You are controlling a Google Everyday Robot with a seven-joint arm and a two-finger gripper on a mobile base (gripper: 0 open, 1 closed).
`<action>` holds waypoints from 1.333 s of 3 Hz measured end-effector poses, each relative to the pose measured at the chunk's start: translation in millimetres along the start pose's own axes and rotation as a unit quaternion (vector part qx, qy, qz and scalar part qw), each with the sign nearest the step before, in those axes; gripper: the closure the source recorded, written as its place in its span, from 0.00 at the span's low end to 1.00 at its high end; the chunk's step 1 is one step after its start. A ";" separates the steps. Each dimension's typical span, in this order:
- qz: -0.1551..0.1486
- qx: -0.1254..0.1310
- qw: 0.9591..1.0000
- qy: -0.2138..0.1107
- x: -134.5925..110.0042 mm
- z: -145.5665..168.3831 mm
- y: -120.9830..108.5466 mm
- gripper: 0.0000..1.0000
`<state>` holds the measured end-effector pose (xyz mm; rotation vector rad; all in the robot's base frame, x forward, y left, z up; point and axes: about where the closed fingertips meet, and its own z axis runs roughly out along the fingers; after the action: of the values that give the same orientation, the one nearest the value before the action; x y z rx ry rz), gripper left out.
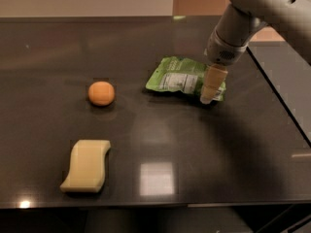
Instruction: Pick green rice chip bag
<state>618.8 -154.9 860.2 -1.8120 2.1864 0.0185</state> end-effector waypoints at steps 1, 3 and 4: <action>0.006 -0.004 1.000 0.002 -4.0 6.2 -1.9 0.19; 0.004 -0.016 1.000 0.004 -10.9 7.5 0.3 0.65; -0.008 -0.018 1.000 0.009 -14.6 0.1 8.1 0.88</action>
Offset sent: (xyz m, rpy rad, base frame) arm 0.0041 0.0122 -0.0037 0.0062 0.0325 -0.0119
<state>613.3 -139.3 862.1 -1.8550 2.1978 0.0372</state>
